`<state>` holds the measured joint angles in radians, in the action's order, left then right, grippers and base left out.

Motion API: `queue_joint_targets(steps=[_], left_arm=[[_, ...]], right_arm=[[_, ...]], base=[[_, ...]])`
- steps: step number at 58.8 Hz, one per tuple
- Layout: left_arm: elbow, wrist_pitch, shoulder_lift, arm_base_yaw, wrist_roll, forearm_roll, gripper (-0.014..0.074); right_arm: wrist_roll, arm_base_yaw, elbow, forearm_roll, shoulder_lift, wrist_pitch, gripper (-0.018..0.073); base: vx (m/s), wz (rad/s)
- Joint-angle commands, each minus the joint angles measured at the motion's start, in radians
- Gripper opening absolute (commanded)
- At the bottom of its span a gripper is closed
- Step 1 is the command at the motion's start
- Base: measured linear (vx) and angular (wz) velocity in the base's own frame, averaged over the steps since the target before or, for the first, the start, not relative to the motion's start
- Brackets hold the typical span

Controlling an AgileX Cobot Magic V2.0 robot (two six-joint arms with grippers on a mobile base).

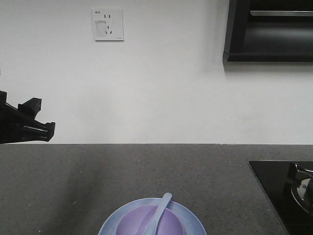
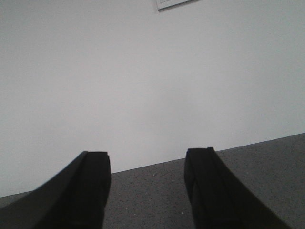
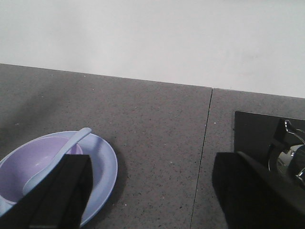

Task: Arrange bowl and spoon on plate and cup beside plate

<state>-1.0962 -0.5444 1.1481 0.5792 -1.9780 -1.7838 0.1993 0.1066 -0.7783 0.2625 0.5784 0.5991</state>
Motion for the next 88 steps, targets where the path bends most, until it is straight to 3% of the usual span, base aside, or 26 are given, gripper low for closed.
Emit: queue_joint_targets(steps=[1,7,11,22,32,39,42,45,50,55,67,76,88], left_arm=[[-0.023,0.058,-0.020,-0.001,0.071,0.054,0.0443],[0.017,0.164,-0.020,-0.002,0.309,0.255,0.0443],[0.036,0.267,-0.020,-0.008,0.526,0.408,0.0443],[0.033,0.528,-0.022,-0.103,1.023,0.837,0.0443],[0.033,0.730,-0.073,-0.306,1.474,1.266,0.0443],[0.003,0.883,-0.135,-0.473,1.716,1.578,0.0443],[-0.034,0.996,-0.150,-0.551,1.786,1.653,0.0443],[-0.084,1.105,-0.155,-0.615,1.817,1.704,0.0443],[-0.150,1.282,-0.146,-0.719,1.822,1.725,0.0443],[-0.172,1.346,-0.127,-0.775,1.823,1.713,0.0443],[-0.175,1.489,-0.049,-0.871,1.860,1.718,0.0439],[-0.176,1.487,0.019,-0.930,1.861,1.717,0.0439],[-0.237,1.588,0.127,-0.939,1.797,1.664,0.0439]], right_arm=[[0.006,-0.006,-0.027,0.000,0.012,-0.078,0.0573],[0.007,-0.006,-0.027,0.002,0.012,-0.078,0.0573],[0.007,-0.006,-0.027,0.004,0.012,-0.078,0.0573],[0.007,-0.006,-0.027,0.005,0.012,-0.077,0.0573],[0.007,-0.006,-0.027,0.005,0.012,-0.076,0.0573],[0.007,-0.006,-0.027,0.005,0.012,-0.076,0.0573],[0.007,-0.006,-0.027,0.005,0.012,-0.079,0.0573],[0.007,-0.006,-0.027,0.005,0.012,-0.078,0.0573],[0.007,-0.006,-0.027,0.005,0.012,-0.077,0.0573],[0.007,-0.006,-0.027,0.005,0.012,-0.076,0.0573],[0.007,-0.006,-0.027,0.005,0.012,-0.076,0.0573],[0.007,-0.006,-0.027,0.005,0.012,-0.076,0.0573],[0.007,-0.006,-0.027,0.005,0.012,-0.076,0.0573]], base=[[0.00,0.00],[0.00,0.00],[0.00,0.00],[0.00,0.00],[0.00,0.00],[0.00,0.00],[0.00,0.00],[0.00,0.00],[0.00,0.00],[0.00,0.00],[0.00,0.00],[0.00,0.00],[0.00,0.00]])
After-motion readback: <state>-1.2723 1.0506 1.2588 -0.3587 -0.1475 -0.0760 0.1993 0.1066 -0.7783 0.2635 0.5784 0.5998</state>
